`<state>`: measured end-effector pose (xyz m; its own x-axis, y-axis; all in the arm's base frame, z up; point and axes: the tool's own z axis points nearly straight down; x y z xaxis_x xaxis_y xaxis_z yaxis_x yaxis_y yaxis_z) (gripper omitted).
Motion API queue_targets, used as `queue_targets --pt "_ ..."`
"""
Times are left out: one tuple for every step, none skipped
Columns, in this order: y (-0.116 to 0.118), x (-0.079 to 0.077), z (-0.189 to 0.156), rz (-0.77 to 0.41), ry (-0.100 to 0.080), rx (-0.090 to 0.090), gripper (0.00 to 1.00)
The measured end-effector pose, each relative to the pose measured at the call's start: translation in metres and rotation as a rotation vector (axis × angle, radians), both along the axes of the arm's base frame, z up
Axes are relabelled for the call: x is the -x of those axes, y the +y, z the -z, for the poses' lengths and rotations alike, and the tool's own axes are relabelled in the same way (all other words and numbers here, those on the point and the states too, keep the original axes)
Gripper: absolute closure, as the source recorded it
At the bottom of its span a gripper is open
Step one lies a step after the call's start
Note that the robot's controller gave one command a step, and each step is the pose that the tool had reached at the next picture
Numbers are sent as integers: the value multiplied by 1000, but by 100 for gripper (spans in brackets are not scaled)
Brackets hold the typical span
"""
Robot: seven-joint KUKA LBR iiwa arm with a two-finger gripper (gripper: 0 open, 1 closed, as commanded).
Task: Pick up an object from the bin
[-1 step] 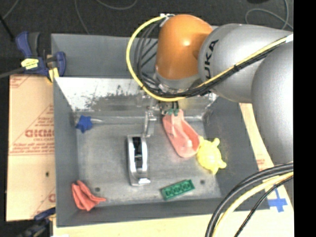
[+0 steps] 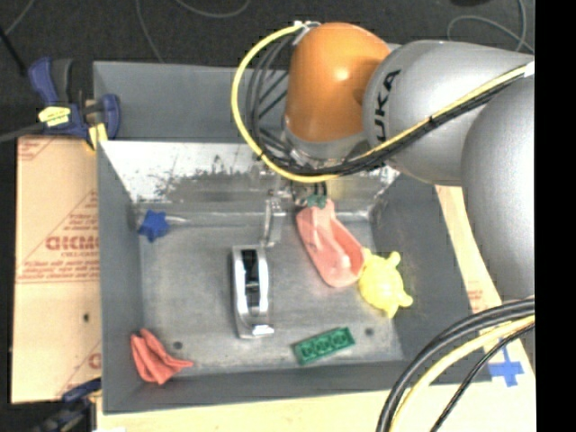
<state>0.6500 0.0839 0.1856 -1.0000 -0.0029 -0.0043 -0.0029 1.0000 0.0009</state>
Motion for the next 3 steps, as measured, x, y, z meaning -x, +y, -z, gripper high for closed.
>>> queue_targets --pt "1 9 49 -298 -4 2 0" --pt "-2 13 91 -465 19 5 0" --pt "9 30 61 -718 -7 5 0"
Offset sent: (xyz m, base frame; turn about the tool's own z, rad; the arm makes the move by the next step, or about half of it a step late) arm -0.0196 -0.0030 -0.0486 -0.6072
